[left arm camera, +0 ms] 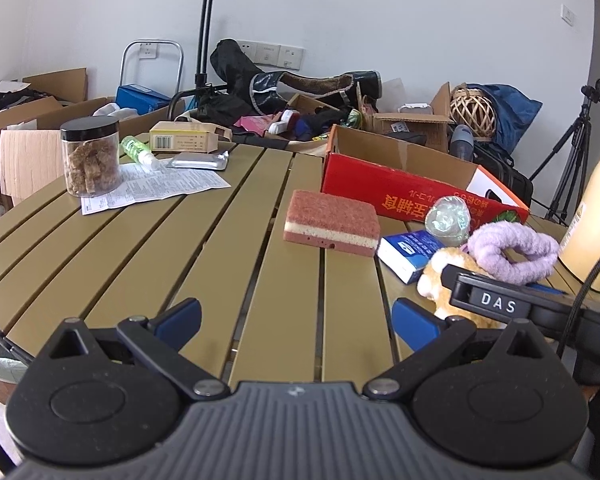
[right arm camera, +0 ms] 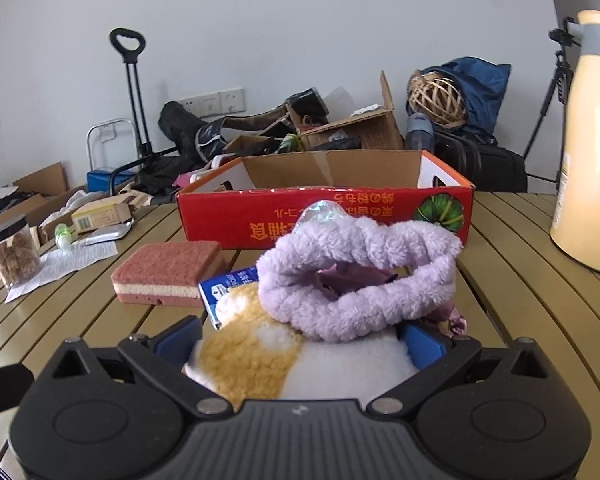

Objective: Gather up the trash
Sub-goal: 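Close the right gripper on the cream-and-white plush toy on the table, then lift the plush toy away with the right gripper while the left tool approaches the lavender headband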

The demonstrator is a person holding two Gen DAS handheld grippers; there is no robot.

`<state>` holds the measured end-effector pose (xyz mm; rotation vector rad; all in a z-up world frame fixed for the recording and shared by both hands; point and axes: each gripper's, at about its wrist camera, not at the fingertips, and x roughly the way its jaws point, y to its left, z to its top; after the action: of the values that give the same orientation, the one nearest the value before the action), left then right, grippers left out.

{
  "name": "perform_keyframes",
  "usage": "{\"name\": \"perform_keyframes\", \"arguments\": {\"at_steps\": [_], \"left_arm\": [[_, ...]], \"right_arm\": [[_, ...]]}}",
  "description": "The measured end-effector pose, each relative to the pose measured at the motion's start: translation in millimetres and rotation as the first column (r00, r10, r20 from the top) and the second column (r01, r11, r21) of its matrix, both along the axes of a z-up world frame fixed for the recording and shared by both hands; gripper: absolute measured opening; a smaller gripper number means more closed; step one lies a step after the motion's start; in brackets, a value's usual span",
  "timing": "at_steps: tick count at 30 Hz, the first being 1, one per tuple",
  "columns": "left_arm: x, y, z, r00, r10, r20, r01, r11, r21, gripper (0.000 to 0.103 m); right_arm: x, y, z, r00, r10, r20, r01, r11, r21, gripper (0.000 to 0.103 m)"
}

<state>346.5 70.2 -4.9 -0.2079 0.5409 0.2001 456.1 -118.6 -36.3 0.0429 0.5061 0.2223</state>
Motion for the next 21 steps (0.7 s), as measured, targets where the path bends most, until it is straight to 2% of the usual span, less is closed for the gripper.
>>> {"name": "perform_keyframes", "arguments": {"at_steps": [5, 13, 16, 21], "left_arm": [[2, 3, -2, 1.000, 0.009, -0.010, -0.009, 1.000, -0.007, 0.103], [3, 24, -3, 0.998, 0.058, -0.033, -0.059, 0.997, -0.051, 0.103], [3, 31, -4, 0.996, 0.067, -0.050, -0.071, 0.995, -0.068, 0.103], [0, 38, -2, 0.996, 0.078, -0.050, -0.082, 0.993, -0.089, 0.103]], "right_arm": [[-1, 7, 6, 0.998, 0.056, -0.012, -0.057, 0.997, -0.050, 0.103], [-16, 2, 17, 0.990, 0.128, -0.067, -0.132, 0.989, -0.059, 0.097], [-24, 3, 16, 0.989, 0.131, -0.072, -0.137, 0.988, -0.078, 0.097], [-42, -4, 18, 0.988, 0.135, -0.078, -0.139, 0.989, -0.053, 0.097]]}}
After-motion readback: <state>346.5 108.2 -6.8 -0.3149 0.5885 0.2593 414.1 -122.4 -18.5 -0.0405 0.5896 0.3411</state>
